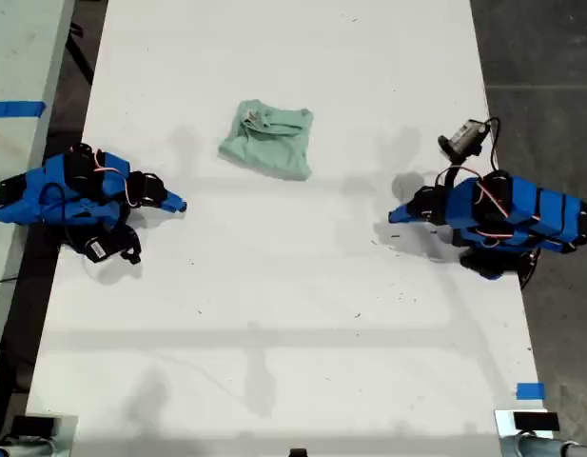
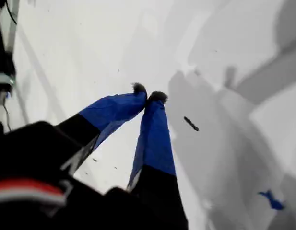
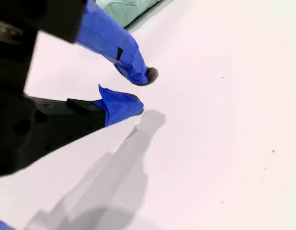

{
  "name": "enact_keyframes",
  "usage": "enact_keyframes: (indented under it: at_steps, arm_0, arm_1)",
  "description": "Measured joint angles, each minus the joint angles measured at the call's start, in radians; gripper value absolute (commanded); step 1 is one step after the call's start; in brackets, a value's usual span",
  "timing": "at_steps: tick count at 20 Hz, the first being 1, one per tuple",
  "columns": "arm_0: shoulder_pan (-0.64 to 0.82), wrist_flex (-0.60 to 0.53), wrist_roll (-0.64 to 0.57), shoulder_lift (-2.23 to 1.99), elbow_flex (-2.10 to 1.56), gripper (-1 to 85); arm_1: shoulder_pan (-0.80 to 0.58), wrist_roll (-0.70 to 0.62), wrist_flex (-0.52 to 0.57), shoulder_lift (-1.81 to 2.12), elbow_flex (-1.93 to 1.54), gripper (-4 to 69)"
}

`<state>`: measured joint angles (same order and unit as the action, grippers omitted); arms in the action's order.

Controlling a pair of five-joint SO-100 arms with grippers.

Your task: Fold tshirt

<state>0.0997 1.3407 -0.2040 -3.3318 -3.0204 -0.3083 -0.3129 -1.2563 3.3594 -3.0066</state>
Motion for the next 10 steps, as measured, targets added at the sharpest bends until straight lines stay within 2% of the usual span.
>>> enact_keyframes:
  at_steps: [1, 2, 10]
  arm_0:
    - [0.002, 0.0, 0.0, 0.0, 0.0, 4.6]
    - [0.0, 0.0, 0.0, 0.0, 0.0, 4.6]
    - [-0.003, 0.0, 0.0, 0.0, 0.0, 4.6]
  arm_1:
    - [0.003, -0.138, 0.0, -0.002, 0.0, 1.4]
    - [0.012, -0.206, 0.0, -0.002, 0.0, 1.4]
    - [0.011, -0.252, 0.0, -0.002, 0.0, 1.4]
